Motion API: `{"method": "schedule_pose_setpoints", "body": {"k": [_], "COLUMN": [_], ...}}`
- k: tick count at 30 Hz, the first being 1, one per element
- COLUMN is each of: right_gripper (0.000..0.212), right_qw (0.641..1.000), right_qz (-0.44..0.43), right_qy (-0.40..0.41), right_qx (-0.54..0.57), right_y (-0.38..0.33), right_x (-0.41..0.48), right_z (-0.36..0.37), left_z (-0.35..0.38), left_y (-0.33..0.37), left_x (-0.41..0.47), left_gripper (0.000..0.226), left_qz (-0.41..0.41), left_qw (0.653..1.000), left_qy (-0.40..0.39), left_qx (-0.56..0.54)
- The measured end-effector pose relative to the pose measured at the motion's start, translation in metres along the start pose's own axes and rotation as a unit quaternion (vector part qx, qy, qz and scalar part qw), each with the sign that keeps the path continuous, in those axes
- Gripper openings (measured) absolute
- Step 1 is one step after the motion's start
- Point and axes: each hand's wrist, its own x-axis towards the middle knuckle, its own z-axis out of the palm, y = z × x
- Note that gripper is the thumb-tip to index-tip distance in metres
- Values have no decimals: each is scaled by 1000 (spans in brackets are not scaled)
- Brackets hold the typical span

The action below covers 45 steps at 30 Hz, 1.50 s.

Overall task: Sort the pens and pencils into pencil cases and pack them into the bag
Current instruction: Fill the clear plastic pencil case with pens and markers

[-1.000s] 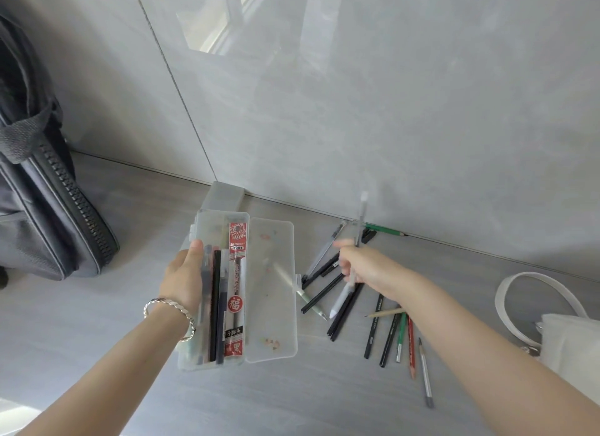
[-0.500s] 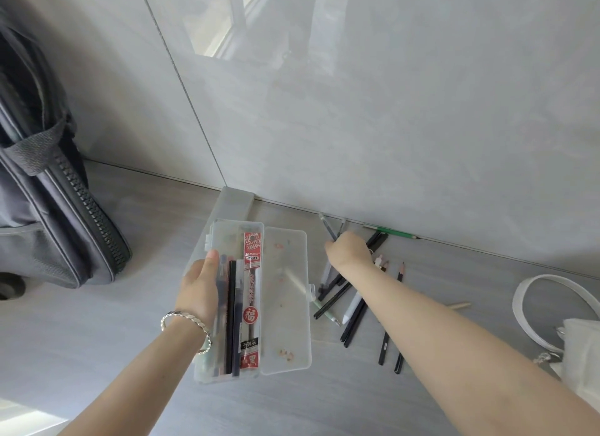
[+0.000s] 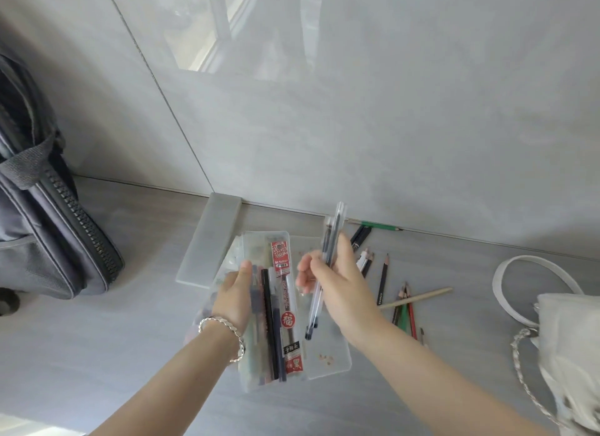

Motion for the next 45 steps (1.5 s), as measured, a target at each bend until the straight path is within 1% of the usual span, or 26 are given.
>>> {"method": "schedule_pose_setpoints", "body": {"k": [3, 4, 5, 7, 9, 10, 11, 12, 13, 16, 17, 18, 19, 22, 25, 27, 28, 30, 32, 35, 37, 40, 42, 43, 44, 45], "right_gripper": [25, 29, 36, 49, 58, 61, 61, 57, 51, 50, 49, 49, 48, 49, 46, 42, 41, 40, 37, 33, 38, 46, 47, 45, 41, 36], "right_qw": [999, 999, 999, 999, 993, 988, 979, 963, 940, 864, 843, 829, 825, 828, 809, 803, 799, 799, 808, 847, 863, 866, 866, 869, 875, 889], "right_qz": [15, 22, 25, 11, -17, -37, -64, -101, -140, -215, -227, -233, -236, -234, -247, -252, -254, -258, -275, -276, -258, -228, -217, -226, -241, -245], "right_qy": [1, 6, 10, 25, 38, 37, 36, 43, 59, 81, 84, 88, 91, 91, 89, 74, 71, 64, 51, 21, -3, -66, -113, -118, -94, -40], "right_qx": [35, 40, 30, -35, -113, -147, -189, -244, -306, -447, -480, -501, -506, -501, -526, -535, -540, -540, -518, -455, -434, -441, -436, -425, -408, -386], "right_y": [16, 21, 26, 33, 36, 37, 38, 40, 43, 56, 57, 55, 53, 37, 28, 31, 33, 39, 44, 51, 54, 54, 48, 46, 43, 41], "right_x": [-12, -14, -17, -22, -26, -29, -32, -35, -35, -35, -34, -32, -30, -17, -2, 4, 6, 6, 6, 3, -2, -7, -5, -3, -1, 3], "right_z": [15, 21, 26, 30, 28, 27, 27, 27, 26, 24, 22, 20, 18, 12, 10, 11, 12, 15, 16, 13, 10, 6, 1, -2, -6, -11], "left_z": [16, 21, 24, 28, 28, 29, 27, 26, 26, 26, 25, 25, 25, 27, 27, 27, 27, 25, 23, 19, 17, 17, 17, 17, 15, 11], "left_y": [-2, -5, -4, -6, -2, 0, -1, 3, 4, 0, -8, -8, -7, 4, 2, 1, 2, -1, -5, -9, -14, -21, -21, -20, -18, -14], "left_x": [-9, -11, -14, -15, -19, -19, -20, -23, -22, -18, -9, -10, -12, -23, -26, -27, -28, -25, -23, -24, -24, -23, -23, -22, -20, -20], "left_gripper": [52, 54, 50, 45, 61, 58, 47, 39, 41, 79, 84, 83, 77, 60, 50, 31, 28, 29, 33, 41, 37, 27, 35, 41, 45, 46], "left_qz": [-22, -30, -27, -34, -46, -53, -50, -45, -51, -54, -58, -58, -52, -16, 19, 31, 38, 44, 51, 49, 41, 29, 30, 35, 41, 48], "left_qw": [999, 997, 996, 993, 991, 990, 990, 991, 991, 986, 984, 983, 983, 986, 988, 987, 987, 989, 993, 994, 995, 998, 999, 999, 999, 998], "left_qy": [-31, -52, -62, -69, -87, -82, -69, -52, -42, -61, -68, -74, -75, -87, -111, -111, -108, -103, -84, -73, -70, -44, -33, -28, -20, -8], "left_qx": [-21, -38, -57, -84, -94, -102, -110, -115, -114, -145, -156, -159, -159, -138, -105, -111, -113, -101, -65, -61, -51, -23, 0, 5, 18, 44]}}
